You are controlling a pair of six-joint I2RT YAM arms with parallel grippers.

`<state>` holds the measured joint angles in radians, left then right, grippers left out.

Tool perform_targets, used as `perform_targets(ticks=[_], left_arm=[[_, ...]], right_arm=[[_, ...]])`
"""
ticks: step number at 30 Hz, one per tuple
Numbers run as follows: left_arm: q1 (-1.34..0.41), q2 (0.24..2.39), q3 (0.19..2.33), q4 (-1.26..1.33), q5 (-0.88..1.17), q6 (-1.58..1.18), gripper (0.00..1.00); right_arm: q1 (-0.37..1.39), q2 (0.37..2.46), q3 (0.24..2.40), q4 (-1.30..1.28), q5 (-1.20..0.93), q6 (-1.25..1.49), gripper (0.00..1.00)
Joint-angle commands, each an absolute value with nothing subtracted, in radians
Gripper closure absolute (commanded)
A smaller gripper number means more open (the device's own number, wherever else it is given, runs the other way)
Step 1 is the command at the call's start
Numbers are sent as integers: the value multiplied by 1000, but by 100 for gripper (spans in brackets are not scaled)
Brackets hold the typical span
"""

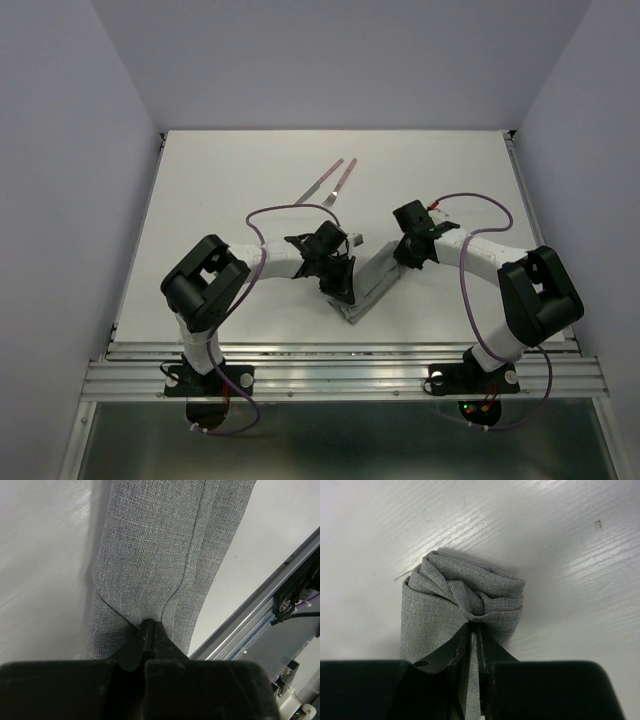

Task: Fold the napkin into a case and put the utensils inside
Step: Stuff the smaller-rectangle-folded napkin at the center of the board.

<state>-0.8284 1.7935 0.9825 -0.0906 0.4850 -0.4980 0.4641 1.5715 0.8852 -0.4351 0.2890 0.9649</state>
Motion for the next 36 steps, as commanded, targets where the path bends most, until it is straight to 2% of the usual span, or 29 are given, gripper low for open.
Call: perform_targets(ticks=[1,8,16,17,18,19,21,25,29,34,36], left_arm=[[-841,1726,1011,-138,448,-476,100],[-853,1603,1106,-250,368,-450,100],[-894,1661,1216,-317,214,-428,100],[-900,1666,1238,-328,197,-428,96],[-916,1677,1249,-334,155,-426,86],[-923,1683,1261,-353,128,-425,80],[-942,1701,1292,-371,62,-420,72],[-986,1739,1322,-397,11,-402,51],[-1052,1793,1353,-411,-66,-374,39],[-1109,1851,1397,-428,-139,-354,22],[-1135,1867,1413,-431,-167,-350,21]], right_arm=[[459,1571,864,-428,291,971,85],[459,1540,885,-446,281,966,84],[459,1404,940,-532,305,950,67],[459,1390,946,-541,320,945,65],[450,1365,945,-563,334,936,61],[449,1353,945,-577,351,931,59],[427,1327,927,-610,388,920,55],[292,1243,839,-615,354,878,54],[167,1142,773,-618,305,830,47],[156,1108,735,-618,273,830,40],[156,1108,724,-618,268,831,40]])
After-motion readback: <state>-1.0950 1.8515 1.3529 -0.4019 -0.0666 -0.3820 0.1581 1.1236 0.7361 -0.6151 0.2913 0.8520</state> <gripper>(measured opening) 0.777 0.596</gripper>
